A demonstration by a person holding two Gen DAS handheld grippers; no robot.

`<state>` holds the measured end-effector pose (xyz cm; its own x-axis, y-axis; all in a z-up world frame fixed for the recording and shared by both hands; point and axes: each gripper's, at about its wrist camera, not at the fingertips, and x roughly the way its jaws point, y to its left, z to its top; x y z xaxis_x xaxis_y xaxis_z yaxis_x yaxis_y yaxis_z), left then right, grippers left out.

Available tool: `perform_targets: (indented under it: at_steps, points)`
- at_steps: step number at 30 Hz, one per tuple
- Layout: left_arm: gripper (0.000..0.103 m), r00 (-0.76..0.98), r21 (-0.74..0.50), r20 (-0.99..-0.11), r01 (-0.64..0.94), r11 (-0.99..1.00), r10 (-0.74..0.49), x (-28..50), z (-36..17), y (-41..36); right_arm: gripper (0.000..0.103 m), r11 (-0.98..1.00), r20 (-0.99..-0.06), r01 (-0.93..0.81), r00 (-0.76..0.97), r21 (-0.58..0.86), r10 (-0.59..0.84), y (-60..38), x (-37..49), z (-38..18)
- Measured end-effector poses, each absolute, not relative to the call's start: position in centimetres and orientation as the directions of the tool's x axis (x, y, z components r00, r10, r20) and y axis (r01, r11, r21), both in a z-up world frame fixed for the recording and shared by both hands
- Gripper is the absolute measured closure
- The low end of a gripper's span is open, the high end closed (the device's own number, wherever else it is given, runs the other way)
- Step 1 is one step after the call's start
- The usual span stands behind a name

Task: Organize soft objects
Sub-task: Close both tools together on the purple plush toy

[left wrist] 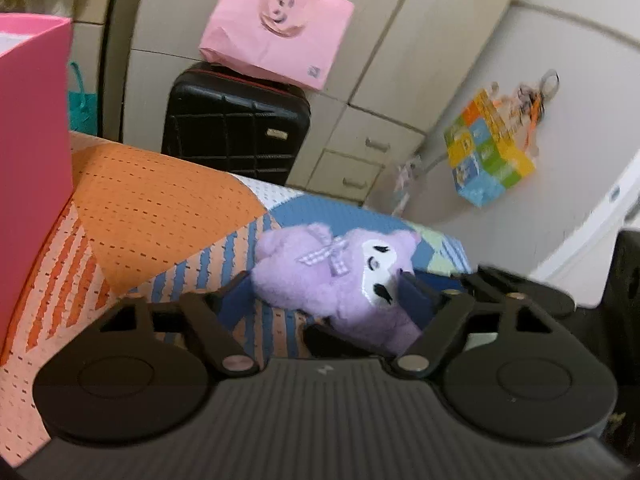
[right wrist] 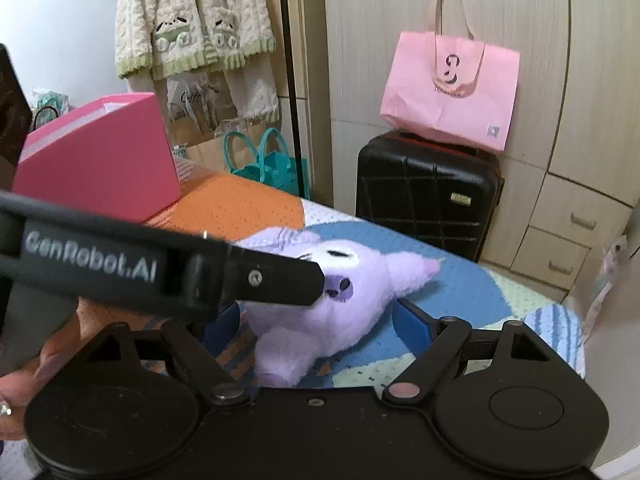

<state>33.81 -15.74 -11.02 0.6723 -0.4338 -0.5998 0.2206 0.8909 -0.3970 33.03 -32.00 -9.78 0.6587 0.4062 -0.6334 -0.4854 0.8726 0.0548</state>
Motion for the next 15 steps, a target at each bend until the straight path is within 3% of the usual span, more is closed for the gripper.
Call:
perform_targets:
  at_steps: [8, 15]
  points:
    - [0.032, 0.683, -0.322, -0.591, 0.289, 0.902, -0.430, 32.3, -10.1, -16.7, 0.028, 0.897, -0.620, -0.442, 0.696, 0.030, 0.363, -31.6, 32.0, -9.7]
    - [0.032, 0.669, -0.284, -0.595, 0.344, 0.895, -0.446, 29.7, -8.7, -16.6, 0.029, 0.914, -0.591, -0.404, 0.732, 0.025, 0.340, -31.6, 29.0, -8.8]
